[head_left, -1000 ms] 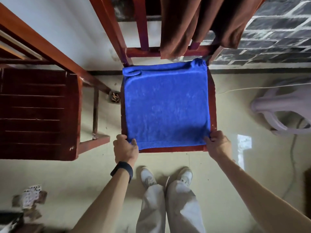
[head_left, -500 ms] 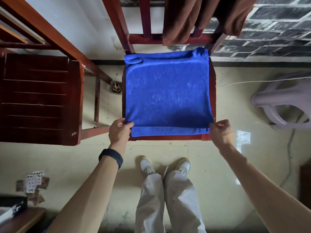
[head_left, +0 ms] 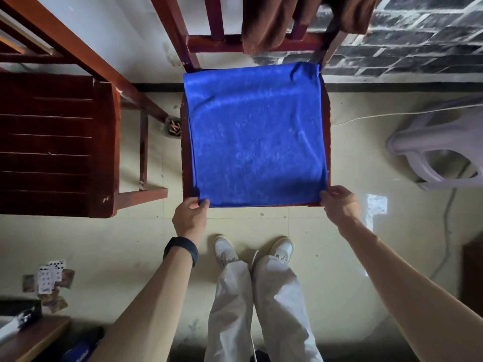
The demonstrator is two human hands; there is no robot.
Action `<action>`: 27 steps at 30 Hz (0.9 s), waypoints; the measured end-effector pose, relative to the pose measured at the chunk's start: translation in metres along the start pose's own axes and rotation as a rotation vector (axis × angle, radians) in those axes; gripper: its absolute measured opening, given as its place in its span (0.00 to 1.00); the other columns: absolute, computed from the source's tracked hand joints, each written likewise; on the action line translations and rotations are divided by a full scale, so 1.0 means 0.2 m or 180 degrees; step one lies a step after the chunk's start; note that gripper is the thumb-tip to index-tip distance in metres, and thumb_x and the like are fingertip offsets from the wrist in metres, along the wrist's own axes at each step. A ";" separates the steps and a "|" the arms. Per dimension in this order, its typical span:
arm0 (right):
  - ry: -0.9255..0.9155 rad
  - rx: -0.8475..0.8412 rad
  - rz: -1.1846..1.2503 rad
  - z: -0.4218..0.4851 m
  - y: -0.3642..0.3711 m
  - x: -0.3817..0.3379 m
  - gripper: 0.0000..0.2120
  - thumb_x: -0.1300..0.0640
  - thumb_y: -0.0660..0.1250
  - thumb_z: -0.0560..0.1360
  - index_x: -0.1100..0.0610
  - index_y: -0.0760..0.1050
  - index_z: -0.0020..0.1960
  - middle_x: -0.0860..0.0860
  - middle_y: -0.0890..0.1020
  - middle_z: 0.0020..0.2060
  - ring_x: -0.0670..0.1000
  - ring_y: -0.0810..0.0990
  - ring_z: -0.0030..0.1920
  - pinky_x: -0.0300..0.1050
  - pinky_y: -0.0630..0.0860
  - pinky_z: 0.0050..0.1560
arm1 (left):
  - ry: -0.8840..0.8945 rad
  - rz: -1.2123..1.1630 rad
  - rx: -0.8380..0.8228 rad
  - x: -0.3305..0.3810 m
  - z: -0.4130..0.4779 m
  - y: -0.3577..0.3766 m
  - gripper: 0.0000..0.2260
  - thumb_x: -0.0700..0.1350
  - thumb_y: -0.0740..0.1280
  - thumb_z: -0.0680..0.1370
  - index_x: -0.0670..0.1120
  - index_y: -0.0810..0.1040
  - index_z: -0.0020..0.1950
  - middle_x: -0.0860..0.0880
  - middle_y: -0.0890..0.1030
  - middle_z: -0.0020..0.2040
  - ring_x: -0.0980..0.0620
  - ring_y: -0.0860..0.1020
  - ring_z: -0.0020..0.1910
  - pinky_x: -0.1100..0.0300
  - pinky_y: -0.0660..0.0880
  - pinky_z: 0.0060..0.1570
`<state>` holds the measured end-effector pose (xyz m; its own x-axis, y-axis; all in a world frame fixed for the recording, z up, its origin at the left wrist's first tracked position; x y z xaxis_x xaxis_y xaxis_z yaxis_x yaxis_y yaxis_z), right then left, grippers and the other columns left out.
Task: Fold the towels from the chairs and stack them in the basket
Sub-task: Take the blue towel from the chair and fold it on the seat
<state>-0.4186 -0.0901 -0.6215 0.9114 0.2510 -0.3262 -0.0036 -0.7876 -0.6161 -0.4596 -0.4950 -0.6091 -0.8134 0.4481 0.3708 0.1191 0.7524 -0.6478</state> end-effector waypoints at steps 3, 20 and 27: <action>0.0036 -0.0025 0.0072 0.00 0.02 -0.02 0.11 0.51 0.69 0.75 0.53 0.79 0.55 0.54 0.86 0.45 0.58 0.84 0.45 0.49 0.80 0.46 | 0.0059 -0.0220 0.0206 0.01 0.02 -0.01 0.11 0.47 0.73 0.76 0.42 0.84 0.55 0.42 0.84 0.48 0.43 0.81 0.45 0.61 0.71 0.44; -0.0276 -0.0028 0.1838 -0.13 -0.20 -0.30 0.05 0.61 0.69 0.74 0.54 0.82 0.42 0.54 0.83 0.37 0.54 0.81 0.38 0.52 0.81 0.47 | -0.0246 -0.1753 -0.0294 0.20 0.02 -0.17 0.09 0.48 0.71 0.78 0.45 0.82 0.54 0.51 0.84 0.41 0.55 0.80 0.36 0.64 0.73 0.35; 0.0397 -0.0045 0.0760 0.01 0.01 0.08 0.04 0.53 0.74 0.70 0.48 0.83 0.45 0.52 0.86 0.42 0.57 0.85 0.45 0.56 0.83 0.52 | -0.0315 -0.0257 -0.0454 -0.08 0.01 0.06 0.07 0.53 0.74 0.74 0.51 0.86 0.48 0.46 0.86 0.48 0.43 0.83 0.51 0.51 0.78 0.58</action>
<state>-0.4046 -0.0866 -0.6292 0.9290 -0.0135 -0.3698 -0.2197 -0.8242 -0.5219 -0.4473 -0.4942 -0.6240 -0.8749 0.3390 0.3460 0.1249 0.8480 -0.5151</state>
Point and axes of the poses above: each hand's wrist, its own z-axis towards the middle knuckle, its own y-axis out of the palm, x = y × z, the point moved 8 cm from there along z, towards the middle knuckle
